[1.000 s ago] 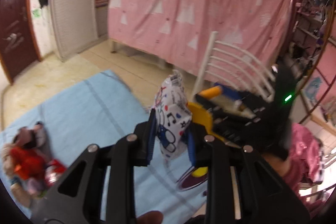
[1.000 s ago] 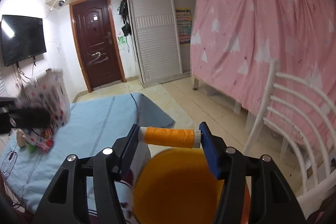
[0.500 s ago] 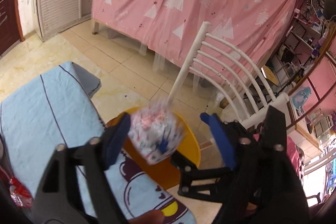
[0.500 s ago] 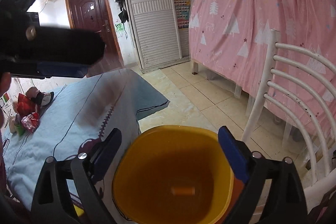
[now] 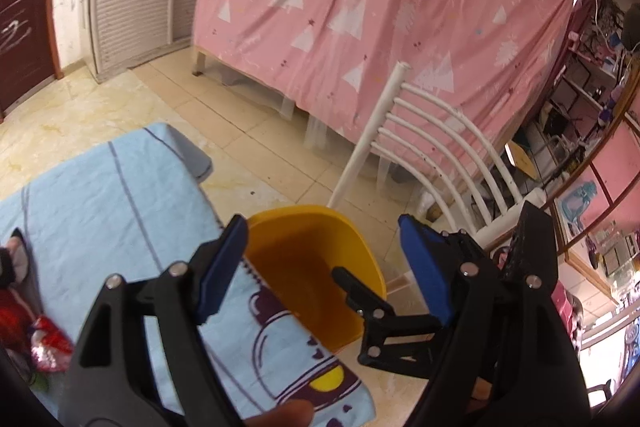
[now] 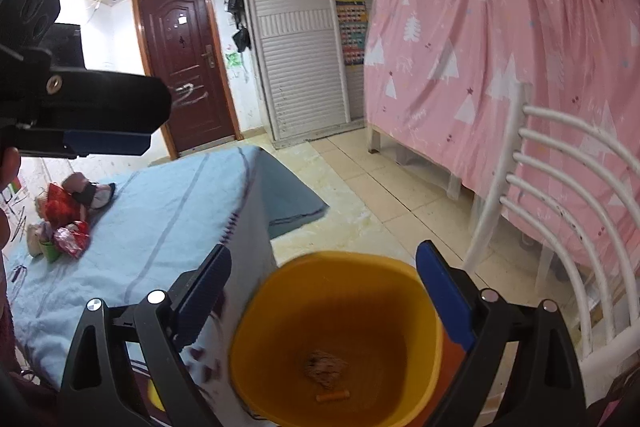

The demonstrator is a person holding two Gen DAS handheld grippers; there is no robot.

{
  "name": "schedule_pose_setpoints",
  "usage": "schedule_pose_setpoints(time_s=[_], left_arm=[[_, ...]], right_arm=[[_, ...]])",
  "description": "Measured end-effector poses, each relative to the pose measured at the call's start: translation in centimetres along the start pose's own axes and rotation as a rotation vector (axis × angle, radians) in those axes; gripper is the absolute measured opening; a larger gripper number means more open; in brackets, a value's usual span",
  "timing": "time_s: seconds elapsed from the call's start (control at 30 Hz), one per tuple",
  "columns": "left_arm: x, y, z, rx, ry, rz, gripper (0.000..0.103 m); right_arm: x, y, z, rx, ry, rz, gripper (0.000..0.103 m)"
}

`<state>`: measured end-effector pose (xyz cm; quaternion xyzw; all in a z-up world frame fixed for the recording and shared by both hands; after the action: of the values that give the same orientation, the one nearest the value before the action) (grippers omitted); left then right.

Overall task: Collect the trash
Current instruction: 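Carry the spool and bag to the yellow bin and open both tools, then grasp the red plastic bag with the right tool while the left tool grasps the cream ball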

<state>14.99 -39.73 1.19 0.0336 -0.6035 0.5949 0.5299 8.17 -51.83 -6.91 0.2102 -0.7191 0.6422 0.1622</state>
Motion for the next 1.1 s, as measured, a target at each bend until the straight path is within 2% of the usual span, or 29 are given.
schedule_pose_setpoints(time_s=[0.2, 0.53, 0.83, 1.1], left_arm=[[3.7, 0.0, -2.9, 0.043, -0.054, 0.053, 0.075], [10.7, 1.8, -10.4, 0.127, -0.204, 0.14, 0.077], [15.9, 4.6, -17.2, 0.174, -0.33, 0.175, 0.078], [20.0, 7.4, -22.5, 0.219, -0.451, 0.218, 0.082]], right_arm=[[-0.2, -1.6, -3.8, 0.053, -0.041, 0.002, 0.087], [-1.8, -3.2, -12.5, 0.166, -0.145, -0.025, 0.087], [-3.0, -3.1, -20.4, 0.25, -0.249, -0.064, 0.087], [-4.1, -2.0, -25.4, 0.29, -0.337, -0.119, 0.088]])
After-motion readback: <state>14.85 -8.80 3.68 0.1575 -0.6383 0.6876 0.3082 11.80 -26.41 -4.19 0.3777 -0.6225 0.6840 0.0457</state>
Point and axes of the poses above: each gripper's, at about its wrist camera, not at the fingertips, and x roughly against the way its jaws point, z to its right, y to its underside, the point moved 7 cm from there along -x, roughly the way its jaws point, and after that the axes turned 1 degree about -y, right-handed, at the moved point
